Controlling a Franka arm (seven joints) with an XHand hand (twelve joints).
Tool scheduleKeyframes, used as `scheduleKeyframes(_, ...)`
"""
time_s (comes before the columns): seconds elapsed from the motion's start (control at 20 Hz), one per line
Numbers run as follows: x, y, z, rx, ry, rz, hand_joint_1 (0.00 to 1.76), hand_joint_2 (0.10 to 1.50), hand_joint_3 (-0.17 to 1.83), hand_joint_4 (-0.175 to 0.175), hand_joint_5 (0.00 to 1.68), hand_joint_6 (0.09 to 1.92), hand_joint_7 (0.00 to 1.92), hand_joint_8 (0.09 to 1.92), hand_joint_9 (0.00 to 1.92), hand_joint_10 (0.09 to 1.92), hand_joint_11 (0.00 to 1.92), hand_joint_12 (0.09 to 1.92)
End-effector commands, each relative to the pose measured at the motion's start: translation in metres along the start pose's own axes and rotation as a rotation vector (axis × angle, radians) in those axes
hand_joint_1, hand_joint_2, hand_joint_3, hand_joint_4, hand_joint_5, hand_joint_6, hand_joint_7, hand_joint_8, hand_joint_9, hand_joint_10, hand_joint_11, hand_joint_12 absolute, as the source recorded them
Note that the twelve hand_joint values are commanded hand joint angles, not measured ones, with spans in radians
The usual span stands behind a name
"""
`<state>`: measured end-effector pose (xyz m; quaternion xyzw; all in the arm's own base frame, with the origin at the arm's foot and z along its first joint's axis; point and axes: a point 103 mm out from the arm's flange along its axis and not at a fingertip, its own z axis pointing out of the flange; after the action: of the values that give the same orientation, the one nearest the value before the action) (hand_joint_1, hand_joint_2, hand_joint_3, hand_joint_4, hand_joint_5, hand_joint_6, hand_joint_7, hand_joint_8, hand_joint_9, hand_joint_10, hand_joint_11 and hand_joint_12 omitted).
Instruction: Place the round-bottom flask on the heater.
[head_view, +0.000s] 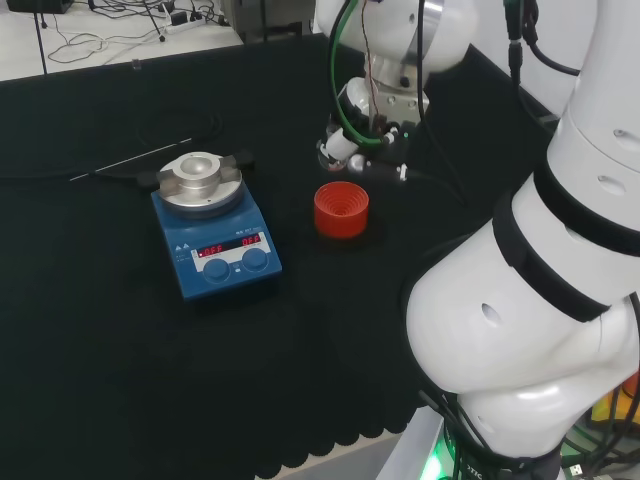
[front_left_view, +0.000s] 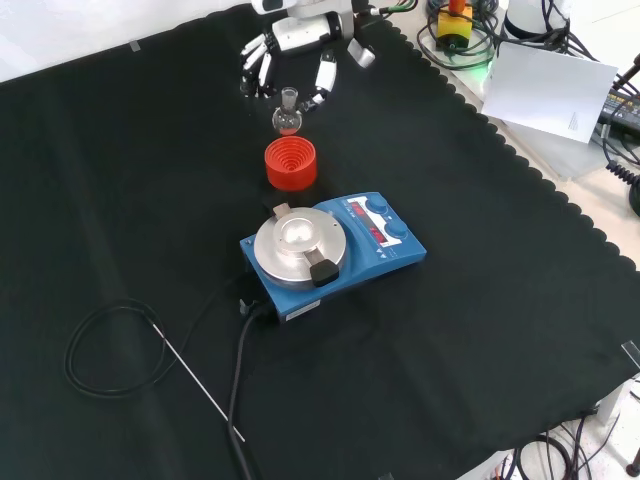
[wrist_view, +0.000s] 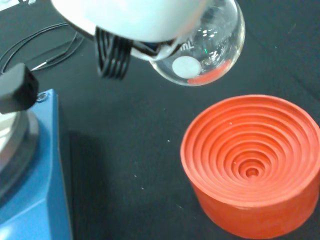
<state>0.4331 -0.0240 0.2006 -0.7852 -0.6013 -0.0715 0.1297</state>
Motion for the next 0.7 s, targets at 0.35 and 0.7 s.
scheduleKeyframes(0.35, 0.065, 0.008, -0.032, 0.079, -0.068, -0.085, 1.12, 0.59, 0.87, 0.129, 1.18, 0.95, 0.49, 0.67, 0.74, 0.57, 0.32, 1.34)
scheduleKeyframes(0.7, 0.126, 0.014, -0.031, 0.114, -0.092, -0.169, 1.12, 0.59, 0.87, 0.134, 1.18, 0.94, 0.48, 0.67, 0.73, 0.57, 0.32, 1.35)
